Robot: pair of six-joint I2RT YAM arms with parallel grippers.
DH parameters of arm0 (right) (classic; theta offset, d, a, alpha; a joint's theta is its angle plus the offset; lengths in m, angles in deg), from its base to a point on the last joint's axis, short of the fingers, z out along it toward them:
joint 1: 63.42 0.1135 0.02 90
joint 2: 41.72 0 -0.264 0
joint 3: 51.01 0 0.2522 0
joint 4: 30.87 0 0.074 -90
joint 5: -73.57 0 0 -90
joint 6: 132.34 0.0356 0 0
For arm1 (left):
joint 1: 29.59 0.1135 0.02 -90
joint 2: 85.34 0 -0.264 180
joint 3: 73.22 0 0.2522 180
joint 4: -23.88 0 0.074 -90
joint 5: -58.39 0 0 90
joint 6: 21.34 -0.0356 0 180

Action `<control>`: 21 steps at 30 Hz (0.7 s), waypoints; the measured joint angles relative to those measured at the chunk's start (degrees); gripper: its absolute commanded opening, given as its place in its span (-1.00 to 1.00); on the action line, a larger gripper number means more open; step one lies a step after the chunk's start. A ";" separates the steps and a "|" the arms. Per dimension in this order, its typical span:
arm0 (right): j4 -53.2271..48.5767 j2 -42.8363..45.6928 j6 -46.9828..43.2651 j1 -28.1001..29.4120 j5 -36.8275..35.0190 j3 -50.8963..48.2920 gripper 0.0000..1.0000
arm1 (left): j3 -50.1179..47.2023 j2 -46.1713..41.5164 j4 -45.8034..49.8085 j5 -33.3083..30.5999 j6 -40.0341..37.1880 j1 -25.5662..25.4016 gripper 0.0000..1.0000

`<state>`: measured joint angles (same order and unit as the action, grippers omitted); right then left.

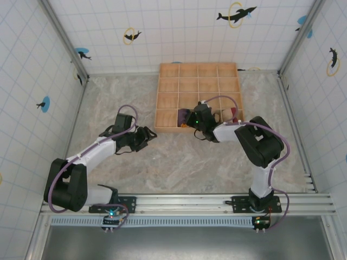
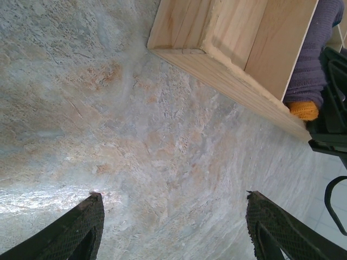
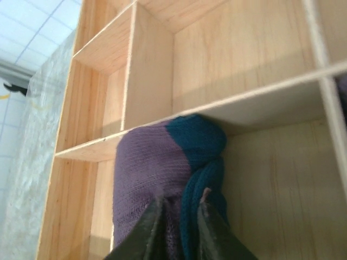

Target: Roll the socks

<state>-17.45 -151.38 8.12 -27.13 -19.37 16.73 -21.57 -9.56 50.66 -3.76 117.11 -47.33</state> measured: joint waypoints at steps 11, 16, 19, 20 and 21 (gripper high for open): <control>-6.19 1.60 -2.56 -2.32 8.17 1.92 -0.03 | 0.00 0.50 0.17 0.04 -0.22 0.00 0.40; -7.93 1.75 -3.32 -2.86 11.82 2.86 0.15 | 0.00 0.61 0.17 0.04 -0.26 0.00 0.40; -11.96 1.75 -4.00 -3.41 14.29 4.83 0.20 | 0.02 0.61 0.20 0.04 -0.39 0.00 0.40; -13.07 1.75 -4.26 -3.58 14.71 5.25 0.21 | 0.02 0.61 0.22 0.04 -0.42 0.00 0.39; -14.36 1.75 -4.55 -3.69 15.06 5.79 0.21 | 0.02 0.61 0.24 0.04 -0.39 0.00 0.39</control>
<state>-31.81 -149.64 3.57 -30.82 -4.31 22.52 -21.54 -8.94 50.90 -3.71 116.72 -47.33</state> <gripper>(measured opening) 0.600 0.698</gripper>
